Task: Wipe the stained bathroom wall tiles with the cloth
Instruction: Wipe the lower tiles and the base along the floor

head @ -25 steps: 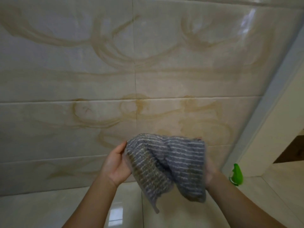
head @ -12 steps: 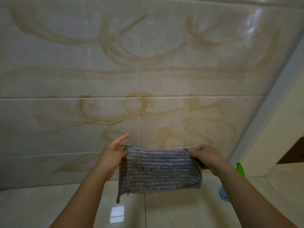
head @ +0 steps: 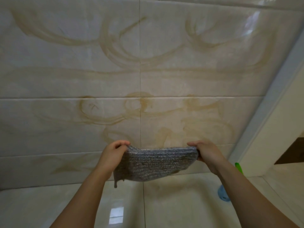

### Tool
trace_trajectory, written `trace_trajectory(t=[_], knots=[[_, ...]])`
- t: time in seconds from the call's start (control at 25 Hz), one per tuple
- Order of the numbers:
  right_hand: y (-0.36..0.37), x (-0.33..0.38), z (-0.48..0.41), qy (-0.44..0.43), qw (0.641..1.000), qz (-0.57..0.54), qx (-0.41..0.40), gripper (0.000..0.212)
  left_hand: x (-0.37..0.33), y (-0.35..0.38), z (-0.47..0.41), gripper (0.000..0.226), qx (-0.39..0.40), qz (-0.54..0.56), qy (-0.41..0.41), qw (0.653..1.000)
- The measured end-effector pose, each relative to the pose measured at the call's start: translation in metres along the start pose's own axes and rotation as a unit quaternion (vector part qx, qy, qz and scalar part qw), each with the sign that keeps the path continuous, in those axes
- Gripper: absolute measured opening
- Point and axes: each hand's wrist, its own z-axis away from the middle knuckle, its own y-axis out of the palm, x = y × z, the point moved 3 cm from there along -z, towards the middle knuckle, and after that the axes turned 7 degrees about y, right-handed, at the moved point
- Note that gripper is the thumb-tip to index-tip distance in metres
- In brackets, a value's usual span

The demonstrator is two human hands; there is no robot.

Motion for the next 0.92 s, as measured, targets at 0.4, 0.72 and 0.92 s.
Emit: trace_trajectory(t=[0.4,0.72,0.92], knots=[[0.015,0.026,0.03,-0.219,0.956,0.195,0.003,0.019,0.014,-0.014,-0.002,0.02,-0.115,-0.297,0.106,0.942],[0.08,0.048,0.085,-0.098,0.924,-0.109,0.352,0.008,0.009,0.039,0.019,0.022,0.021,0.351,-0.208,0.913],[0.065,0.028,0.055,0.007,0.951,-0.209,0.226,0.008,-0.036,0.05,0.058,0.06,0.232,0.497,-0.217,0.807]])
